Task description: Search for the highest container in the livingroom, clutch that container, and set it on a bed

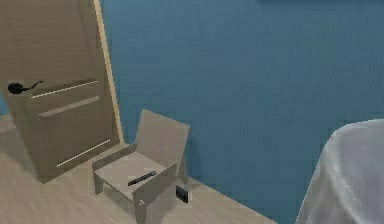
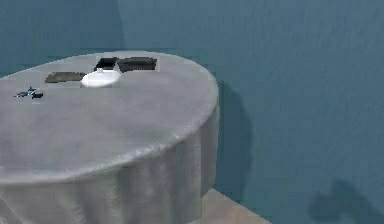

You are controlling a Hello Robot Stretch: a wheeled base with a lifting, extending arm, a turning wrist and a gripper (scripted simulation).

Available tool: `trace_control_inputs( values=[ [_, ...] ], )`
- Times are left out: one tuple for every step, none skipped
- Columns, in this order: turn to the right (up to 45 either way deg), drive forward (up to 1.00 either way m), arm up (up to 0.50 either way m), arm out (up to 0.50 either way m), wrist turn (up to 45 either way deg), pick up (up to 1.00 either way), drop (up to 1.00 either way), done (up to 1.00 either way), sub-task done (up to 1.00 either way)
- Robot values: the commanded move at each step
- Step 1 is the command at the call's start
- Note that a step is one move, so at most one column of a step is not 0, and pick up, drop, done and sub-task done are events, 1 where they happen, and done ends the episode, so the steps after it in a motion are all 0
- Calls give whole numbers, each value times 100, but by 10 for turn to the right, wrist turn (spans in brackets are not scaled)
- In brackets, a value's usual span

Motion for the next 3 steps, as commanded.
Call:
trace_control_inputs(
  values=[
    [-180, 0, 0, 0, 0, 0, 0, 0, 0],
    [0, 0, 50, 0, 0, 0, 0, 0, 0],
    [0, 0, 38, 0, 0, 0, 0, 0, 0]
  ],
)
